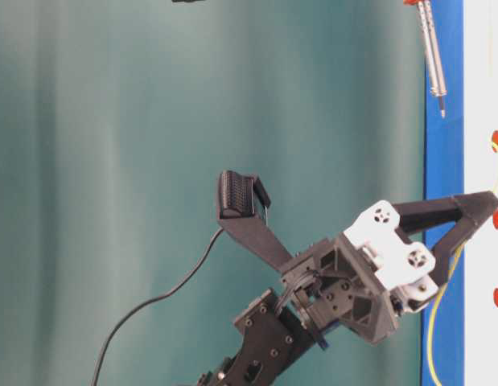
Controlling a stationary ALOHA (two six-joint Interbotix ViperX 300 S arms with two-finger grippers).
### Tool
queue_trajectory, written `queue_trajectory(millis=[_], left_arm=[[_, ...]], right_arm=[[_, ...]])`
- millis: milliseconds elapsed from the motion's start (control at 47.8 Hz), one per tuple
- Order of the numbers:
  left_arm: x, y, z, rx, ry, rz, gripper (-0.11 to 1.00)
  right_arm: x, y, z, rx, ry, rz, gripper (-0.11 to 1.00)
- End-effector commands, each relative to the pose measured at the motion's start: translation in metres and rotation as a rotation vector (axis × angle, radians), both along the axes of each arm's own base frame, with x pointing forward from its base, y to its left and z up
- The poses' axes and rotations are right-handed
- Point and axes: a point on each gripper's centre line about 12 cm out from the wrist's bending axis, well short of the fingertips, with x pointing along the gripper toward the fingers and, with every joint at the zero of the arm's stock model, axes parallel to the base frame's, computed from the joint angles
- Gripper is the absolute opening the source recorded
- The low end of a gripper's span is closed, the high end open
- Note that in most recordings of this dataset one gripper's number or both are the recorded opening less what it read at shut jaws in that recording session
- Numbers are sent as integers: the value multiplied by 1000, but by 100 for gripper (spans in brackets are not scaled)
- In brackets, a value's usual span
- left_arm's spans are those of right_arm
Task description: Touch the tip of the soldering iron to the tip of the solder at the mark.
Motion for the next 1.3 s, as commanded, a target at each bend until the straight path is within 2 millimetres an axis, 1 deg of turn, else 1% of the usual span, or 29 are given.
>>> queue_trajectory(millis=[0,335,565,941,1276], left_arm=[[6,-1,13,3,-43,-2,2],[4,-9,11,-2,-29,-17,2],[2,-9,10,-3,-17,-17,2],[-3,-9,7,-5,-5,-16,2],[-3,-9,7,-4,-5,-17,2]], right_arm=[[3,-2,2,-6,-11,-2,6],[14,-4,-4,-6,-8,1,6],[22,-6,-11,0,17,2,6],[32,-8,-13,-1,4,4,6],[36,-9,-24,8,39,3,6]])
